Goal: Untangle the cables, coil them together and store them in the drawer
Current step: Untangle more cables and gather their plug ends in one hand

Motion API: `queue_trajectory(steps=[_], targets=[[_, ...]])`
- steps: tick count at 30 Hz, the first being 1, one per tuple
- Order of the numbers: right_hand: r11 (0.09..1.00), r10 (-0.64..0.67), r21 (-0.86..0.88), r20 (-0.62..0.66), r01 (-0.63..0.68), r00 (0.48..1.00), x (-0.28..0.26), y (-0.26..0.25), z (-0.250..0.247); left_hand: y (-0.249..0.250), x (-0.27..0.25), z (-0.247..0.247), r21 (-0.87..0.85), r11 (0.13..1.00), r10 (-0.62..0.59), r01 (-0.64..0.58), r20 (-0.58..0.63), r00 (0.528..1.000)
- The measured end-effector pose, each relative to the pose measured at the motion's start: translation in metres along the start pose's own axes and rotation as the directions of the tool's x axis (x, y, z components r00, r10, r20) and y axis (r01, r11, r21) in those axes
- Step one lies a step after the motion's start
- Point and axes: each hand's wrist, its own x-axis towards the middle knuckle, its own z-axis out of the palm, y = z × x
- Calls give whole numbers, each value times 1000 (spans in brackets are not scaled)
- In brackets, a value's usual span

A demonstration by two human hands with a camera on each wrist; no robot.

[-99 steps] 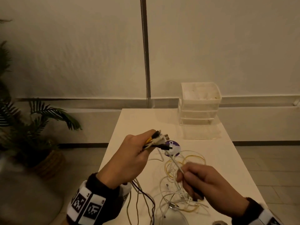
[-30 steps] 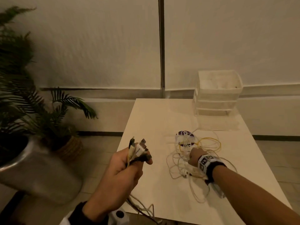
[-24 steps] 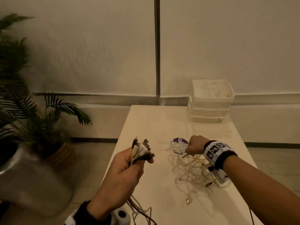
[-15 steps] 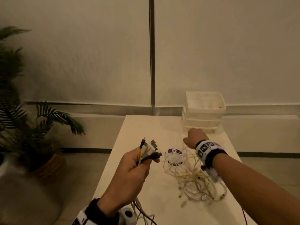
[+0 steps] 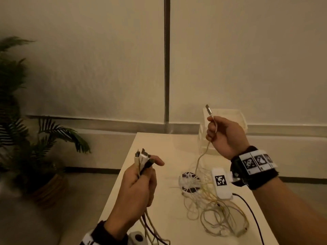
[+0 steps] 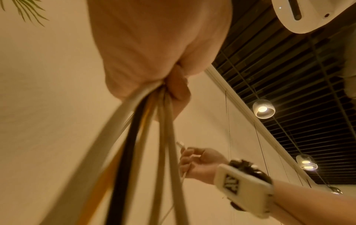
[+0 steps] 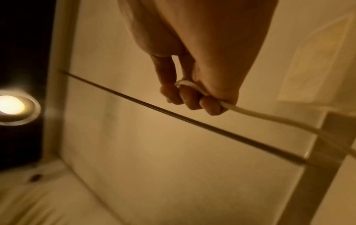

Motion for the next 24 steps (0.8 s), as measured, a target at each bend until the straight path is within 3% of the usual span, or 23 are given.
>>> queue_trajectory(steps=[4,6,8,11,16,20,24], targets=[[998,-25,-59,146,34,989,-60,18,21,4,16,15,-56,998,0,0,6,1000],[974,-66,-200,183,103,981,-90,35,29,2,22,26,-66,998,3,-1,30,1000],[896,-115,-401,201,189,973,-112,47,35,0,26,36,-94,995,-17,23,64,998],[831,-190,-496,174,253,966,-126,56,41,-3,26,49,-86,996,-9,20,128,992],[899,-171,-401,43,174,984,-129,63,41,-10,24,58,-187,982,1,36,193,981],[870,-215,-441,69,223,974,-130,65,42,-13,24,64,-111,992,-39,55,145,989],[777,-277,-539,171,325,946,-130,73,37,-10,26,57,-57,998,10,-11,-17,1000]])
